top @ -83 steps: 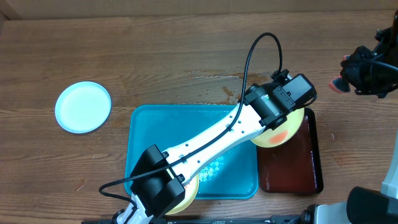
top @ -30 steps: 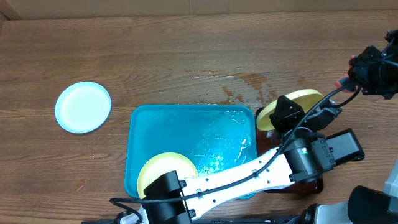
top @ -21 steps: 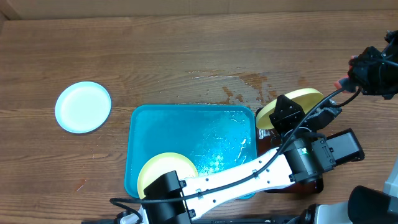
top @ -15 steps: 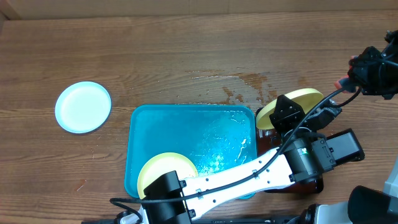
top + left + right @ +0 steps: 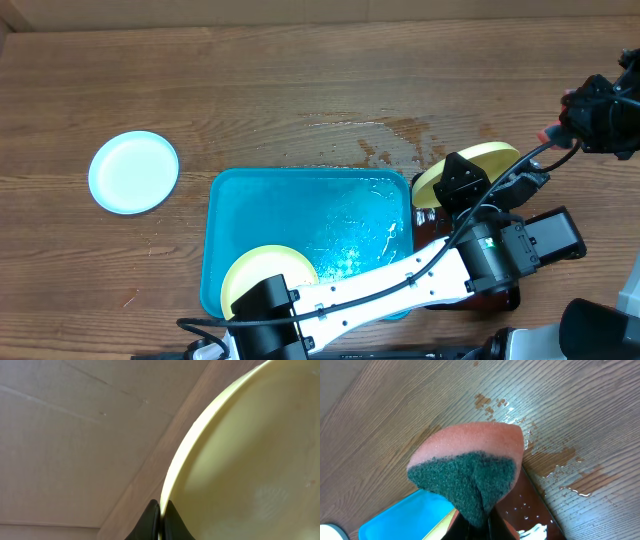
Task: Clean dirty plates on tray and stack at the side
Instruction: 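Hold the yellow plate tilted over the brown tray to drain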
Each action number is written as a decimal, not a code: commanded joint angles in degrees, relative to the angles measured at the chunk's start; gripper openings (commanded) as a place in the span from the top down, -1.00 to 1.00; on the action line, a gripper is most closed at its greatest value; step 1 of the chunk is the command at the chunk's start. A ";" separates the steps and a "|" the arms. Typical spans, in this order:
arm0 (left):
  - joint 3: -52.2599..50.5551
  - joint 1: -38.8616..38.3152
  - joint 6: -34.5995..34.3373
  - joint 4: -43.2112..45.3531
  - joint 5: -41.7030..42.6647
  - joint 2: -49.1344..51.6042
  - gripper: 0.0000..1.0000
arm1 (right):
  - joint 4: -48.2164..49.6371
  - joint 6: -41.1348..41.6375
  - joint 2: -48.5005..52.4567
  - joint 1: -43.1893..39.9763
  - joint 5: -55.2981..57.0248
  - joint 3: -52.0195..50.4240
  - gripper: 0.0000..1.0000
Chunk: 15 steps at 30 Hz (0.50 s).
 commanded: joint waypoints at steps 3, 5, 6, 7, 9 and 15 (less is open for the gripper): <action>1.73 -0.33 0.68 0.48 -1.92 0.02 0.92 | 0.17 -0.22 -1.01 -0.22 -0.35 1.66 0.92; 1.73 -0.33 0.68 0.50 -1.90 0.02 0.92 | 0.20 -0.22 -1.01 -0.22 -0.35 1.66 0.92; 1.73 -0.35 0.68 0.50 -1.92 0.02 0.92 | 0.20 -0.22 -1.01 -0.22 -0.35 1.66 0.92; 1.73 -0.35 0.68 0.50 -1.92 0.02 0.92 | 0.20 -0.22 -1.01 -0.22 -0.35 1.66 0.92; 1.73 -0.33 0.68 0.70 -1.88 0.02 0.92 | 0.20 -0.22 -1.01 -0.22 -0.35 1.66 0.92; 1.70 -0.59 2.40 2.49 -2.19 0.35 0.92 | 0.17 -0.22 -1.01 -0.22 -0.61 1.66 0.92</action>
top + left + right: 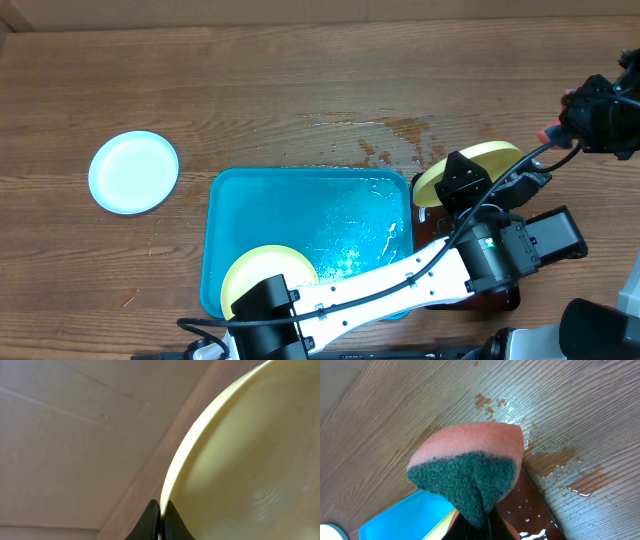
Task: Clean dirty plates on tray and stack at the side
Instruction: 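Hold the yellow plate tilted over the brown tray to drain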
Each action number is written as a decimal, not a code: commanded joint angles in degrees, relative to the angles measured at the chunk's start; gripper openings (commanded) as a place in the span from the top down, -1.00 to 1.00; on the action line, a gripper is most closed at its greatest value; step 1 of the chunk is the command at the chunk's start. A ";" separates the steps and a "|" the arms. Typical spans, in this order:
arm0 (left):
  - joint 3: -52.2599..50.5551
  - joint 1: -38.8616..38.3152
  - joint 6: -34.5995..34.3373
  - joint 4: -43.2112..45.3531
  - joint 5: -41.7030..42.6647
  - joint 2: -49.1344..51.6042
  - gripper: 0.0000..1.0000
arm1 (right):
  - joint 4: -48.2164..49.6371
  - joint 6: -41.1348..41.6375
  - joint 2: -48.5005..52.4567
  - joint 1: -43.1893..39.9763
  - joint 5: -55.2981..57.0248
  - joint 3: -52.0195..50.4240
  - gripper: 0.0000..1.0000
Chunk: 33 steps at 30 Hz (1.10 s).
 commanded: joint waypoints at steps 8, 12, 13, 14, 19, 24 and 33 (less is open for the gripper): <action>1.70 -0.79 2.56 1.92 -3.80 1.14 0.92 | -0.11 -0.46 -1.01 -0.22 -1.42 1.66 0.92; 1.70 -0.59 3.67 2.40 -6.69 1.77 0.92 | -0.09 -0.46 -1.01 -0.22 -1.44 1.66 0.92; 1.70 -0.76 3.21 2.29 -8.28 1.77 0.92 | -0.11 -0.46 -1.01 -0.22 -1.44 1.66 0.92; 1.70 -0.79 3.28 2.86 -8.09 1.77 0.92 | -0.04 -0.46 -1.01 -0.22 -1.44 1.66 0.92; 1.70 -0.57 3.48 3.48 -10.84 1.79 0.92 | -0.07 -0.46 -1.01 -0.22 -1.84 1.66 0.92; 1.70 -0.79 3.41 3.28 -9.51 1.79 0.92 | -0.09 -0.46 -1.01 -0.22 -1.84 1.66 0.92; 1.70 -3.06 2.58 2.95 5.44 1.79 0.92 | 0.17 -0.46 -1.01 -0.22 -1.84 1.66 0.92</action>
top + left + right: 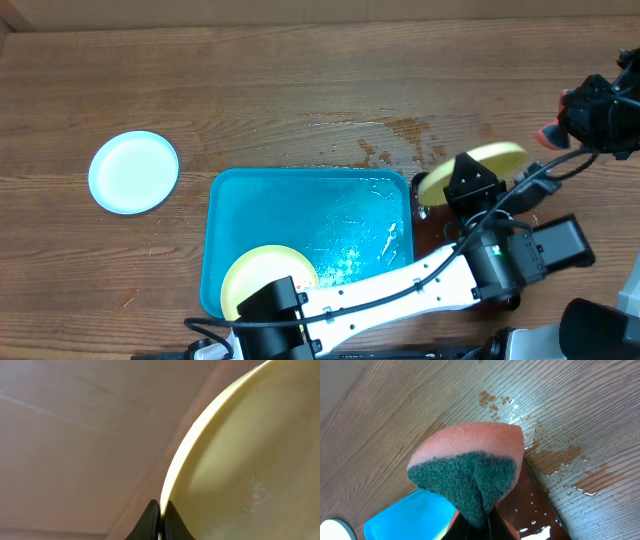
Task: Clean dirty plates on tray and stack at the side
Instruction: 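Hold the yellow plate tilted over the brown tray to drain, then carry the yellow plate left and set it on the white plate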
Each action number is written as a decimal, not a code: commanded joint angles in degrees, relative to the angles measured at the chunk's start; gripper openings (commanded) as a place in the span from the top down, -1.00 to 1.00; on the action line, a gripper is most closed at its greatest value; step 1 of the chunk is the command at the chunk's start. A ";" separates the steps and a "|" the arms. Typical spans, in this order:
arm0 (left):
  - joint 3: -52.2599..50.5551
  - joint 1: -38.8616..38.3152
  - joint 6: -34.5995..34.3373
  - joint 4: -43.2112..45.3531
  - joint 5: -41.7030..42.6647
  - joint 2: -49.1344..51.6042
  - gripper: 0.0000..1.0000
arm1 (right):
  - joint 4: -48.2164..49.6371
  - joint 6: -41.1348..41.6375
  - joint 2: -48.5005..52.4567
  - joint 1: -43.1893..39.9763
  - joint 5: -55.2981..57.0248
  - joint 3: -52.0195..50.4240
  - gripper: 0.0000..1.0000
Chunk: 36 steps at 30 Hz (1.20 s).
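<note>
My left gripper [161,510] is shut on the rim of a pale yellow plate [478,163], held tilted above a dark brown tub [432,228] right of the blue tray [305,200]. The plate's face [250,460] fills the left wrist view. A second yellow plate [268,277] lies in the tray's near left corner. A white-blue plate [133,172] sits alone at the far left. My right gripper [487,522] is shut on a pink and green sponge [470,470], up at the right edge [590,112].
Water and brown spots [400,135] wet the wood behind the tray and tub. The tray's floor is wet and shiny [350,240]. My left arm [400,285] stretches across the tray's near right side.
The held yellow plate has tipped a little steeper and shifted slightly right over the tub. My right gripper with the sponge has barely shifted.
At both earlier moments my left gripper held the yellow plate by its rim over the tub while my right gripper held the sponge off to the right. Now the plate stands a bit steeper, all else the same.
</note>
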 commanded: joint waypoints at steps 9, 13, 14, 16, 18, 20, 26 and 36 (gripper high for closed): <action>1.64 2.27 -0.57 0.33 -3.37 0.61 0.92 | 0.17 -0.44 -1.01 -0.22 -0.46 1.66 0.92; 1.64 3.61 -0.57 -0.17 -3.28 0.61 0.92 | 0.07 -0.44 -1.01 -0.22 -0.46 1.66 0.92; 1.64 3.58 -0.55 -0.87 -0.44 0.61 0.92 | 0.09 -0.44 -1.01 -0.22 -0.46 1.66 0.92; 1.64 3.08 -0.70 -3.30 9.90 0.61 0.92 | 0.13 -0.44 -1.01 -0.22 -0.46 1.66 0.92; 1.64 2.23 -2.34 -4.31 15.08 0.61 0.92 | 0.28 -0.44 -1.01 -0.22 -0.44 1.66 0.92; 1.62 1.49 -3.69 -4.24 15.30 0.61 0.92 | 0.37 -0.44 -1.01 -0.22 -0.46 1.66 0.92; 1.62 4.24 -10.32 -7.72 20.94 0.61 0.92 | 0.02 -0.46 -1.01 -0.22 -0.44 1.66 0.92; 1.64 20.09 -22.12 -13.86 46.80 -1.53 0.91 | 0.04 -0.46 -1.01 -0.22 -0.44 1.66 0.92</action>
